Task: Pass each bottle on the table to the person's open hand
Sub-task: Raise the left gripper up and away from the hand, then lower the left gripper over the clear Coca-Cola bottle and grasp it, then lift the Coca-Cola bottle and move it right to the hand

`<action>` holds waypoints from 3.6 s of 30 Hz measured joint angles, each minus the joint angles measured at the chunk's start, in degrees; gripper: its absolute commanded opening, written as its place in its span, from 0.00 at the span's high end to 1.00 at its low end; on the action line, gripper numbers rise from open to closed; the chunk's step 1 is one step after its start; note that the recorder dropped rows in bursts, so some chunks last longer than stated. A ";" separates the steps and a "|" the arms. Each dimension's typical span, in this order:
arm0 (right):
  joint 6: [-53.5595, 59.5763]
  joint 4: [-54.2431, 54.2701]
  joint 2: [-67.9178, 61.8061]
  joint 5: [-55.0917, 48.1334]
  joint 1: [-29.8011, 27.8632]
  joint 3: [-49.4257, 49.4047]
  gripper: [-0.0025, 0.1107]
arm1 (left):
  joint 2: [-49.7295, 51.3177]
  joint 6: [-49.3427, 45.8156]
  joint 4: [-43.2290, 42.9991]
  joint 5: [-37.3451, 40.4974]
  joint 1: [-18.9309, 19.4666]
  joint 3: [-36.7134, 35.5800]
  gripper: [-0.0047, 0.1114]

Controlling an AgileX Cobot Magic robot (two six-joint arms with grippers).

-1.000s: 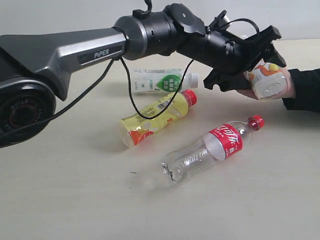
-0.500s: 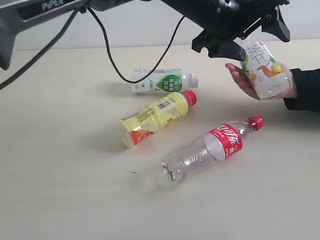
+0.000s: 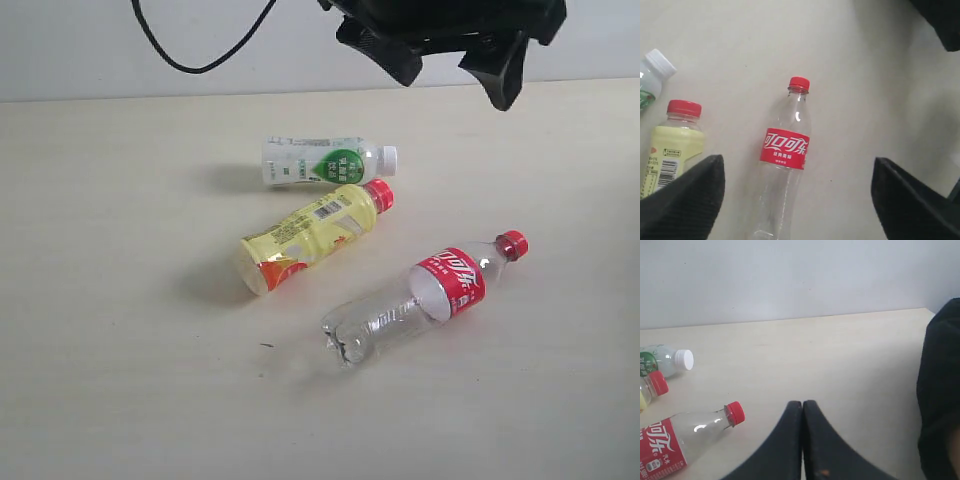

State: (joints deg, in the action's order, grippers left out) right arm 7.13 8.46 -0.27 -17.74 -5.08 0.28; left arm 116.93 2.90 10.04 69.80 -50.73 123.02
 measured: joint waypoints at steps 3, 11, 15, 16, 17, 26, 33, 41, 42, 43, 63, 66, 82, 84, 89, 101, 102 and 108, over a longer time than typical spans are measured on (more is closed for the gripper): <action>0.00 0.00 0.00 0.00 0.00 0.00 0.98 | -1.44 0.10 -2.80 0.13 -3.26 0.00 0.30; 0.00 0.00 0.00 0.00 0.00 0.00 0.98 | -4.42 -1.66 -3.23 0.35 -5.14 0.00 0.83; 0.00 0.00 0.00 0.00 0.00 0.00 0.98 | -4.53 -1.99 -3.34 0.35 -5.14 0.00 0.95; 0.00 0.00 0.00 0.00 0.00 0.00 0.98 | -4.53 -1.99 -3.34 0.35 -5.14 0.00 0.95; 0.00 0.00 0.00 0.00 0.00 0.00 0.98 | -4.53 -1.99 -3.34 0.35 -5.14 0.00 0.95; 0.00 0.00 0.00 0.00 0.00 0.00 0.98 | -4.53 -1.99 -3.34 0.35 -5.18 0.00 0.95; 0.00 0.00 0.00 0.00 0.00 0.00 0.98 | -4.41 -6.54 -0.89 0.38 -5.27 -6.45 0.95; 0.00 0.00 0.00 0.00 0.00 0.00 0.98 | -0.24 -7.04 -7.84 0.38 -5.27 -13.11 0.95; 0.00 0.00 0.00 0.00 0.00 0.00 0.98 | 0.35 -7.04 -8.10 0.38 -5.27 -13.41 0.93; 0.00 0.00 0.00 0.00 0.00 0.00 0.98 | 1.17 -7.04 -8.22 0.28 -5.27 -13.50 0.90; 0.00 0.00 0.00 0.00 0.00 0.00 0.98 | 12.81 -12.91 -7.10 0.17 -5.27 -14.24 0.29; 0.00 0.00 0.00 0.00 0.00 0.00 0.98 | 13.74 -13.01 -7.10 0.17 -5.27 -14.24 0.35; 0.00 0.00 0.00 0.00 0.00 0.00 0.98 | 18.02 -13.01 -7.10 -0.05 -5.27 -14.24 0.52; 0.00 0.00 0.00 0.00 0.00 0.00 0.98 | 18.02 -13.01 -7.10 -0.05 -5.27 -14.24 0.64; 0.00 0.00 0.00 0.00 0.00 0.00 0.98 | 18.02 -13.01 -7.10 0.05 -5.27 -14.24 0.96; 0.00 0.00 0.00 0.00 0.00 0.00 0.98 | 17.91 -13.01 -7.10 0.15 -5.27 -14.24 0.96; 0.00 0.00 0.00 0.00 0.00 0.00 0.98 | 17.54 -13.01 -7.10 0.15 -5.27 -14.35 0.96; 0.00 0.00 0.00 0.00 0.00 0.00 0.98 | 10.78 -12.44 -7.10 0.15 -5.27 -13.76 0.96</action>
State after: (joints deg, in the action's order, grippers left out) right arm 7.13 8.46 -0.27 -17.74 -5.08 0.28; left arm 127.71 -9.53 2.95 69.95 -55.99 109.27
